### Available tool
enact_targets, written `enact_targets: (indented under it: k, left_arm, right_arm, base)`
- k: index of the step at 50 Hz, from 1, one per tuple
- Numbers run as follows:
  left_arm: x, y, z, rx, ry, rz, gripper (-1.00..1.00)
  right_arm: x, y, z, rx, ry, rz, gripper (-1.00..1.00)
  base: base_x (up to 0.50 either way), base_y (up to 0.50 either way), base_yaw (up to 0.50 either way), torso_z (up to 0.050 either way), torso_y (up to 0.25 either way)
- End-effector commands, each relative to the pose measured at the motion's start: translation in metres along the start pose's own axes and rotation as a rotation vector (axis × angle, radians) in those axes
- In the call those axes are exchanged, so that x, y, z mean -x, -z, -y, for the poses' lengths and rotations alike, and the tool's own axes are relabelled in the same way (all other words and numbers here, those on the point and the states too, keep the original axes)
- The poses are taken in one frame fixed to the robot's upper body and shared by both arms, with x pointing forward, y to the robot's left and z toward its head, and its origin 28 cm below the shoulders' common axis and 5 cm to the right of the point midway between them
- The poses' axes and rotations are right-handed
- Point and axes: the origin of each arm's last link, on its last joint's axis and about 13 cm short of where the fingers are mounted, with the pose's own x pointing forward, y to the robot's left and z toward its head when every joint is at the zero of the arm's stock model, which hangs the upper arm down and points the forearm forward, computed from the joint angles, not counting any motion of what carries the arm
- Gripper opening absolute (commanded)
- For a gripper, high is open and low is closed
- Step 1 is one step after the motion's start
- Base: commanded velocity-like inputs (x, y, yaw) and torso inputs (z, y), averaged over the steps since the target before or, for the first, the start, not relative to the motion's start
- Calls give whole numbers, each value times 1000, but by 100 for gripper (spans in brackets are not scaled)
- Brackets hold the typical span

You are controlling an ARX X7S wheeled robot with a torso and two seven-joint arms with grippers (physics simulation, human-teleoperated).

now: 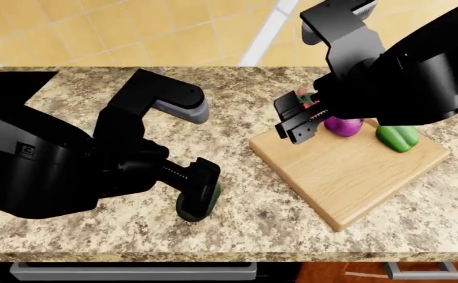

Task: Place the avocado, onion, tomato and bell pepper on the cutting board.

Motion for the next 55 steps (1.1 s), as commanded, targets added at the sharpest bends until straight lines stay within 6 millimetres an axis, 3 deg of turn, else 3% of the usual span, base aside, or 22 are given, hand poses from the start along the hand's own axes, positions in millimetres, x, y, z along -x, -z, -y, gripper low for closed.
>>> enact_targets:
  k: [1,55]
  left_arm:
    - [-6,7,-4,4,-23,-27,100]
    - [-48,33,-9,-6,58,-121,100]
  right_arm:
    - [0,-1,0,5,4,8,-100]
    - [-7,3,-1,7,-4,-4,-100]
  base:
    - [0,0,0,0,0]
    - [0,0,0,0,0]
